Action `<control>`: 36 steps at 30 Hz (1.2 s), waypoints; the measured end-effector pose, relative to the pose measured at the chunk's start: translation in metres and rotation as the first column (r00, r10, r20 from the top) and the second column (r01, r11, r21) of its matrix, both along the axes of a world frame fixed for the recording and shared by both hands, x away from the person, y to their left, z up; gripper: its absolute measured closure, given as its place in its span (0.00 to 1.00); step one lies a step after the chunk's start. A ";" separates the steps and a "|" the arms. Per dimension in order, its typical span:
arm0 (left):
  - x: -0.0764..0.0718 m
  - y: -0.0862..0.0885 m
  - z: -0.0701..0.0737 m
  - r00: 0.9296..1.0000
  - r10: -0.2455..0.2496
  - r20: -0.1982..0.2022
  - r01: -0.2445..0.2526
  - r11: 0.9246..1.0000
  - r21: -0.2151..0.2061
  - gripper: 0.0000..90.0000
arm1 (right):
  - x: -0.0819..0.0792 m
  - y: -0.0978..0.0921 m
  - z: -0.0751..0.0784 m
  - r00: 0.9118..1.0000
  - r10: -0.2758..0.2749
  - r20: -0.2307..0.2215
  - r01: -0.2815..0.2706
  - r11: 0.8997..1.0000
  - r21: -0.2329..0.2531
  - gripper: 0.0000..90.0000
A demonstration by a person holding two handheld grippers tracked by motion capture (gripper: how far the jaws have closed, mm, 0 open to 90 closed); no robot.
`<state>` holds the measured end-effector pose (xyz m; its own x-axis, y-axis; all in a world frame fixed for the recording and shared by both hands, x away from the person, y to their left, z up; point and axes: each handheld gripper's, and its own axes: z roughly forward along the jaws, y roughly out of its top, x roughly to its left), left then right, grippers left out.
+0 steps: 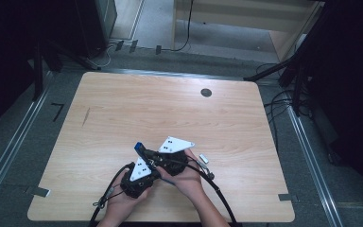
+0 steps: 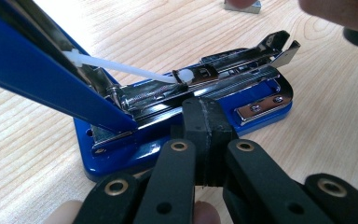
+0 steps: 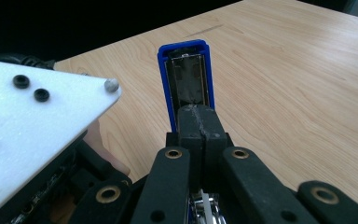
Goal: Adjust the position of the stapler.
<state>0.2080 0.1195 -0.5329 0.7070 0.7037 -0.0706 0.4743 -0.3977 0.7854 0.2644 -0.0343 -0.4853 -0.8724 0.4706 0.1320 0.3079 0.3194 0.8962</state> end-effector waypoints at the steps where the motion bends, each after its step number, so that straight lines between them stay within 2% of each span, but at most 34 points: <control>1: 0.000 0.000 0.000 1.000 0.001 -0.001 -0.001 1.000 -0.001 1.00 | 0.001 0.001 -0.001 1.000 0.003 -0.004 -0.003 1.000 0.000 1.00; 27: 0.000 0.000 0.000 1.000 0.000 0.000 0.000 1.000 0.003 1.00 | 0.015 0.014 -0.005 0.997 0.041 -0.060 -0.043 0.999 -0.028 1.00; 36: 0.000 0.000 0.000 1.000 0.001 -0.002 -0.001 1.000 0.002 1.00 | 0.018 0.024 -0.007 0.997 0.039 -0.061 -0.044 0.996 -0.076 1.00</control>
